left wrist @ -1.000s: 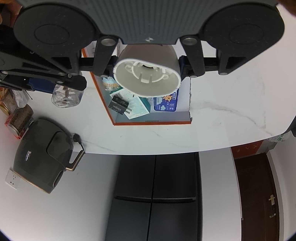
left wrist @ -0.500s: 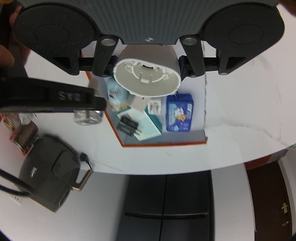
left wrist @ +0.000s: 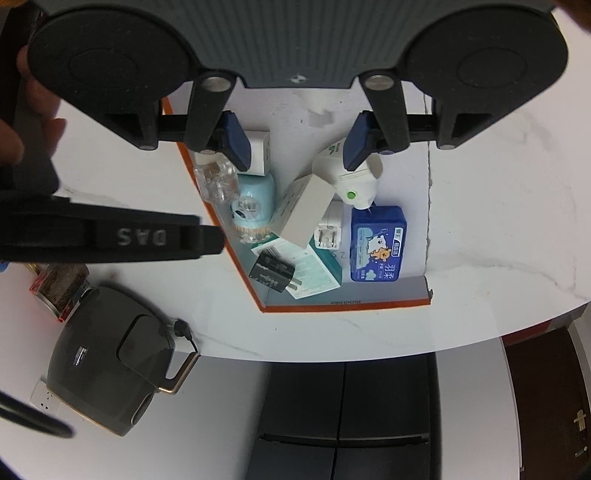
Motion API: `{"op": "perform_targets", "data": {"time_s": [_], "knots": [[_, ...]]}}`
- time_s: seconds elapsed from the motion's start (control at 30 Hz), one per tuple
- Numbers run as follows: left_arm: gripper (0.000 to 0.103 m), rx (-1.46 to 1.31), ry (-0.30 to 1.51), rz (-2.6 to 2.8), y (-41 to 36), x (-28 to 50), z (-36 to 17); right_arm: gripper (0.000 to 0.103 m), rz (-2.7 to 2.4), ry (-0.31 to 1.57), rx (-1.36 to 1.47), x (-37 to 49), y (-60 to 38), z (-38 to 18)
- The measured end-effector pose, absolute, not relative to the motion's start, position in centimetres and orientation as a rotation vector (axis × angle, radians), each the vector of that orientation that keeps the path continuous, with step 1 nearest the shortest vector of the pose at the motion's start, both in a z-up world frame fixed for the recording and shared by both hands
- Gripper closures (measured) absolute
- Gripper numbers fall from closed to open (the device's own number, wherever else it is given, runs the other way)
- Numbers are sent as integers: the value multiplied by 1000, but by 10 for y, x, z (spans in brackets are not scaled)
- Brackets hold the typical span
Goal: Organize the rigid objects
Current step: 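Lower the plug adapter and glass bottle into the tray and open both grippers, then withdraw both grippers up from the tray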
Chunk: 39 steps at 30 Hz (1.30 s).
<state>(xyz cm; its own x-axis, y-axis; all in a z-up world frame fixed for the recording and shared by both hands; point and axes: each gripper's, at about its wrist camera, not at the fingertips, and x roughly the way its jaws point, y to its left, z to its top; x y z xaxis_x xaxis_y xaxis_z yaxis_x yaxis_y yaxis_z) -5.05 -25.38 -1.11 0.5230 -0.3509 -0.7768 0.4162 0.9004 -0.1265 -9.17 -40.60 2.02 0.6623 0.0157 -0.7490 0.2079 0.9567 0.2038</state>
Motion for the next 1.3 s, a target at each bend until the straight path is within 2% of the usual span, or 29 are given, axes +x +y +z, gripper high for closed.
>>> {"op": "perform_targets", "data": {"time_s": [0.07,0.17,0.23,0.27,0.4,0.7,1.3], "knots": [[41,74,908,-460,-253,-53,-9,35,-116,821,276,-99,-408,26],[28,53,902,-457,-251,-57,-3,33,-136,788,247,-113,-412,35],[13,64,890,-443,-251,-62,3,28,-148,766,238,-124,-415,41],[9,71,883,-432,-250,-65,7,27,-149,762,232,-130,-416,44],[0,77,861,-371,-246,-81,21,25,-151,753,211,-153,-420,49],[0,85,888,-282,-243,-125,19,25,-137,820,175,-195,-414,46],[0,107,927,-228,-242,-134,11,24,-110,928,194,-217,-399,24]]}}
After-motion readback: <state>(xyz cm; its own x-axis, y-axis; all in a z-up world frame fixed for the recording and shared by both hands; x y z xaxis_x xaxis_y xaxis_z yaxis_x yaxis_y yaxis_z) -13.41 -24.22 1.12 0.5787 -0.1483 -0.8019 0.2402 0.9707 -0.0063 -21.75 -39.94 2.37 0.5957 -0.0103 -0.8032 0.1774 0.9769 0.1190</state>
